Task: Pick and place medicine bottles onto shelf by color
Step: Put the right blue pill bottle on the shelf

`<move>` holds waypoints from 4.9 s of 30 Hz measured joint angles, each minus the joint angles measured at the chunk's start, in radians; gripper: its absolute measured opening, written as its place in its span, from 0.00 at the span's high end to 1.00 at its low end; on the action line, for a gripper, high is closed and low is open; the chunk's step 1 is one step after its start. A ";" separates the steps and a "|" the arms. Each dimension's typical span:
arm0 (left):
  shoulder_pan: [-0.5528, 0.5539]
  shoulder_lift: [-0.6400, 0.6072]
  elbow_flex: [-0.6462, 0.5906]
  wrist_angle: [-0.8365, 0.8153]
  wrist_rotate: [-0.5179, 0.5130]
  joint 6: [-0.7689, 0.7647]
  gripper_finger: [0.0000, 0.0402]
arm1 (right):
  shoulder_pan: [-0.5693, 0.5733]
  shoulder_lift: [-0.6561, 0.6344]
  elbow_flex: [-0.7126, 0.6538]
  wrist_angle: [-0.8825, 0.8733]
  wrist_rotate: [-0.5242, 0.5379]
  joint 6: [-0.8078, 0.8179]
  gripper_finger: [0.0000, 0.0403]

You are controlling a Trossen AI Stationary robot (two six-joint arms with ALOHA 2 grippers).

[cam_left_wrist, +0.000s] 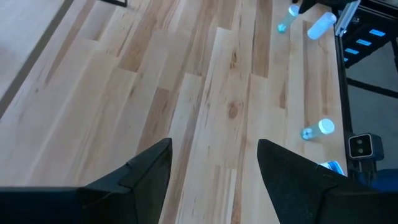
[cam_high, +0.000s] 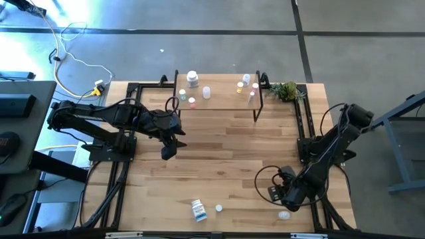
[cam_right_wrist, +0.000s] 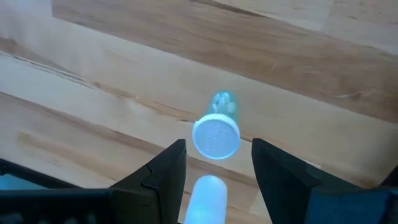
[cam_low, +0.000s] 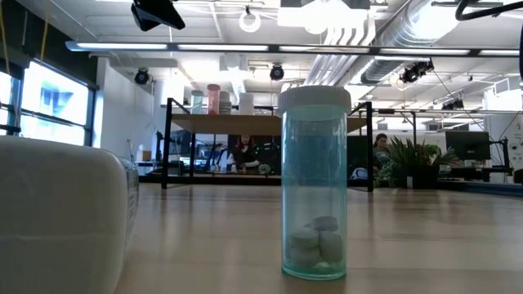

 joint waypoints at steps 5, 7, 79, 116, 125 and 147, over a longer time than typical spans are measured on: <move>0.000 0.000 0.000 0.000 -0.003 -0.006 0.44 | 0.000 0.051 0.000 0.025 -0.009 -0.003 0.57; 0.000 0.000 0.000 0.000 -0.003 -0.006 0.44 | 0.000 0.066 0.000 0.030 -0.010 -0.003 0.57; 0.250 0.022 0.001 0.000 -0.040 0.012 0.44 | -0.830 0.085 0.490 -0.163 -0.065 -1.191 0.74; 0.349 0.055 0.000 0.007 -0.088 0.013 0.44 | -1.419 0.276 0.967 -0.459 -0.165 -1.978 0.74; 0.348 0.055 0.000 0.007 -0.088 0.009 0.44 | -1.399 0.345 0.985 -0.490 -0.179 -2.052 0.74; 0.348 0.055 0.000 0.006 -0.088 -0.006 0.44 | -1.394 0.427 0.984 -0.516 -0.171 -2.185 0.74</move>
